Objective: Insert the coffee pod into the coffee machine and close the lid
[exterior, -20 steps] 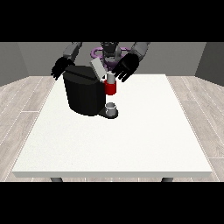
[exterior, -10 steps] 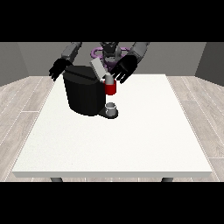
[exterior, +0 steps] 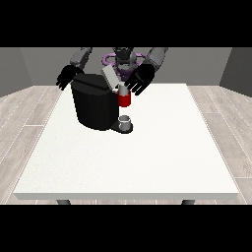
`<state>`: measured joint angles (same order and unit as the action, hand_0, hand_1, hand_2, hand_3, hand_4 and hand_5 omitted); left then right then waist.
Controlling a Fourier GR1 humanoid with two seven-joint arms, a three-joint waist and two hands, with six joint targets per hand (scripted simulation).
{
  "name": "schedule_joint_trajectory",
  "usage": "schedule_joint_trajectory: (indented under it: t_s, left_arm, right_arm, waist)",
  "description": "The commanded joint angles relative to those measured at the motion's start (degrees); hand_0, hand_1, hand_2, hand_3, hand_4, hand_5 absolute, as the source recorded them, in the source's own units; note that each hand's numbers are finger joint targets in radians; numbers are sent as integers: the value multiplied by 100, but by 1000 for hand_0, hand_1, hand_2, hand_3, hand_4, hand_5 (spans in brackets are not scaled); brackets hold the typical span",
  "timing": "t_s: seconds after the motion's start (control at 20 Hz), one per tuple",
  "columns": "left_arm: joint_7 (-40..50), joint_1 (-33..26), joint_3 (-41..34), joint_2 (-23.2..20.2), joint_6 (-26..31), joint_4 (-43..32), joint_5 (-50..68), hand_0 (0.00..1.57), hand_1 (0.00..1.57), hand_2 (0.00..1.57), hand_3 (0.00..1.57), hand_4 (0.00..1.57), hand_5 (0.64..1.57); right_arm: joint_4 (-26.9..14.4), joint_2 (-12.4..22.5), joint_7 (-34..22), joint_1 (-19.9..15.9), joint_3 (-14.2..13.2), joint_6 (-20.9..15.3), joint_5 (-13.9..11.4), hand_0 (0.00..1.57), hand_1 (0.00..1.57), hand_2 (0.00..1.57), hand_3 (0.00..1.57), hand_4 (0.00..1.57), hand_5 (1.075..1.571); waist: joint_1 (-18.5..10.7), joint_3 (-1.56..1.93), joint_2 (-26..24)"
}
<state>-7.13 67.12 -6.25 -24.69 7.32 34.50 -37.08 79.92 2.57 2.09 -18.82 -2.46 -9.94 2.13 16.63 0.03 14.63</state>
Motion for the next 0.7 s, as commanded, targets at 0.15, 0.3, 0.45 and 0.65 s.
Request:
schedule_joint_trajectory:
  t_s: [0.15,0.3,0.45,0.65]
  left_arm:
    - [147,121,17,93,53,-73,-77,1220,1220,1252,1152,467,1571]
    - [35,27,-19,5,158,-72,-46,1204,1204,1226,1089,463,1571]
    - [308,101,132,258,127,112,-155,1152,1152,1178,1020,450,1571]
    - [-195,-37,75,-29,-86,63,-231,1085,1085,1132,956,403,1571]
  right_arm:
    - [-67,-33,1,-97,32,-68,-72,0,0,0,0,418,1571]
    - [-120,-26,225,234,63,125,-6,0,0,0,0,397,1571]
    - [-431,5,340,123,-163,78,89,0,0,0,0,401,1571]
    - [-162,235,133,-233,-327,87,146,0,0,0,0,431,1571]
  waist:
    - [13,-2,116]
    - [70,-2,63]
    - [-135,1,-117]
    - [-107,-2,255]
